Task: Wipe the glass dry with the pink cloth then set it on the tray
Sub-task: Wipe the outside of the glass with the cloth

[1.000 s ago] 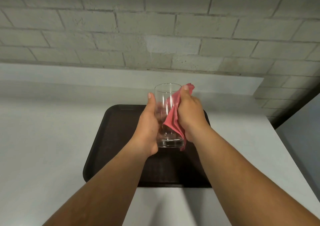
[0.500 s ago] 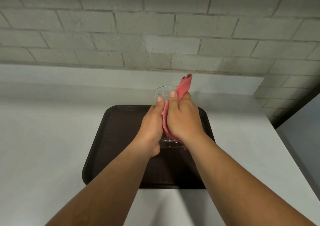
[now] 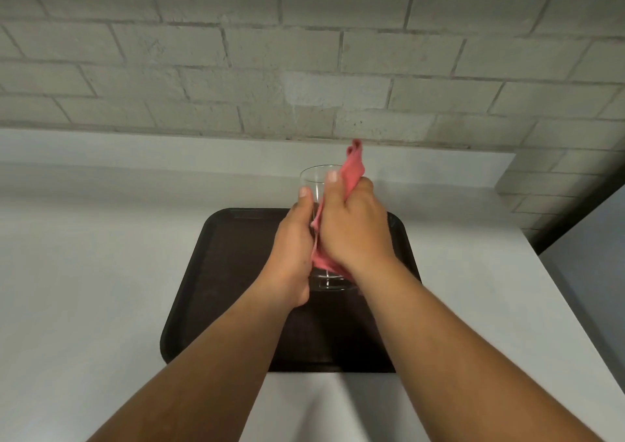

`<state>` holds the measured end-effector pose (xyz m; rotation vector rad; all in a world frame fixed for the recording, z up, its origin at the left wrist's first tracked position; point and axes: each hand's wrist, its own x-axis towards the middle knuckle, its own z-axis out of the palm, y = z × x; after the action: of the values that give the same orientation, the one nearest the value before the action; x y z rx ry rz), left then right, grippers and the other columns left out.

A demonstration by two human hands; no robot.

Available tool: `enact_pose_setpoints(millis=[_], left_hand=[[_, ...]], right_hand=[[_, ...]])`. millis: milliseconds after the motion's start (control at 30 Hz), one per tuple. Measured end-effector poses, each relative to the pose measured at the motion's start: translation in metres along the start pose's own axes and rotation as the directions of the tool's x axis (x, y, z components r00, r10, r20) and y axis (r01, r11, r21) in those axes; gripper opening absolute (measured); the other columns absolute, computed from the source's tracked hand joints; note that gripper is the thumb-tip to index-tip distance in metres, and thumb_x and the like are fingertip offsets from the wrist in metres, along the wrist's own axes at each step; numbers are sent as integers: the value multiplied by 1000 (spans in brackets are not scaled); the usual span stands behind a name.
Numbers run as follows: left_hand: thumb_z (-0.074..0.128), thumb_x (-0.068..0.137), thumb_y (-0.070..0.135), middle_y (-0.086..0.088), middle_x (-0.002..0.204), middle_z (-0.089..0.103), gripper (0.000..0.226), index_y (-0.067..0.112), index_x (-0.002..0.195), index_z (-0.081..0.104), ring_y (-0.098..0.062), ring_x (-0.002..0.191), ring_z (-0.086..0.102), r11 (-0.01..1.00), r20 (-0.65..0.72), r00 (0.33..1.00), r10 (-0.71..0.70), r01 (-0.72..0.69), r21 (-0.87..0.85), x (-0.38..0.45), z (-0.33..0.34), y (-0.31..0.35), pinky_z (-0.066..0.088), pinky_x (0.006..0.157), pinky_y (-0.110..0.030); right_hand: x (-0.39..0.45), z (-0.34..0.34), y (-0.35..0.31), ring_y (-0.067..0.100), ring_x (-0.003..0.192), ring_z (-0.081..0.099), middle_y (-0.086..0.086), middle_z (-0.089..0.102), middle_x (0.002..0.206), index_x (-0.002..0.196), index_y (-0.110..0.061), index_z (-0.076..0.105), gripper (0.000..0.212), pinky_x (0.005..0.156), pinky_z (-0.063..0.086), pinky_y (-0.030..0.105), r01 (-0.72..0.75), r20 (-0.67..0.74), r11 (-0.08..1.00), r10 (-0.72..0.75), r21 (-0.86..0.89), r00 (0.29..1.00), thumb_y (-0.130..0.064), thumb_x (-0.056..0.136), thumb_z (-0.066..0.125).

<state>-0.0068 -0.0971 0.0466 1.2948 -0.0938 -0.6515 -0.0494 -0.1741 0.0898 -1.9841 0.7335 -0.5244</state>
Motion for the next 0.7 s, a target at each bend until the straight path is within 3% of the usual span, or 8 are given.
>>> enact_pose_setpoints(millis=[67,133,233,333,400,467,600,700], left_hand=[[43,98,77,-12,106,87,71,19,118,80,-28,103,84,1000,25,1000,8,-7,-24,-5,0,3,68,85,-45],[54,80,82,-16,100,87,80,15,115,80,-33,92,85,998,60,998,4,-1,-60,-9,-2,6,69,71,-44],[60,74,83,-12,95,87,93,8,127,74,-29,85,86,997,40,999,-23,25,-75,-9,0,8,67,66,-38],[59,91,78,1,70,81,83,5,131,64,-16,61,80,999,-106,994,-31,27,-37,-2,-1,7,61,52,-29],[58,97,73,-3,76,80,73,7,127,67,-20,67,80,998,-167,986,9,1,55,3,-5,4,61,61,-33],[54,101,71,-13,91,82,67,9,120,73,-30,87,83,989,-180,982,63,-37,141,5,-7,3,63,74,-40],[44,106,67,-2,83,87,65,14,109,81,-15,80,84,996,-116,993,17,-7,86,2,-4,4,61,78,-36],[43,106,68,-9,88,87,68,18,88,85,-18,81,84,1000,-72,997,-27,26,-16,-1,-2,2,62,79,-35]], right_hand=[[13,-6,2,30,94,74,13,76,99,107,-13,67,64,86,57,45,-149,84,965,134,216,988,-63,103,28],[18,-12,8,35,91,78,19,80,98,102,-14,73,64,92,60,53,-348,235,843,272,410,933,-63,104,32],[12,-10,24,29,84,80,11,83,89,102,-16,77,62,87,62,49,-433,304,777,322,456,897,-63,103,37],[-7,0,32,22,95,78,5,81,105,122,-20,70,63,94,58,45,-353,268,866,268,354,925,-65,103,31],[-19,6,35,20,118,69,1,72,130,144,-22,56,66,106,50,42,-232,205,930,177,285,963,-65,104,26],[-25,7,35,19,130,60,-6,62,140,156,-22,39,66,105,43,34,-115,133,968,87,225,987,-61,105,26],[-31,6,32,20,129,60,4,61,144,156,-14,36,63,99,45,30,-1,45,991,-5,133,999,-53,107,31],[-34,6,30,20,129,59,5,59,147,158,-16,34,62,94,43,27,35,39,997,-38,69,999,-51,107,32]])
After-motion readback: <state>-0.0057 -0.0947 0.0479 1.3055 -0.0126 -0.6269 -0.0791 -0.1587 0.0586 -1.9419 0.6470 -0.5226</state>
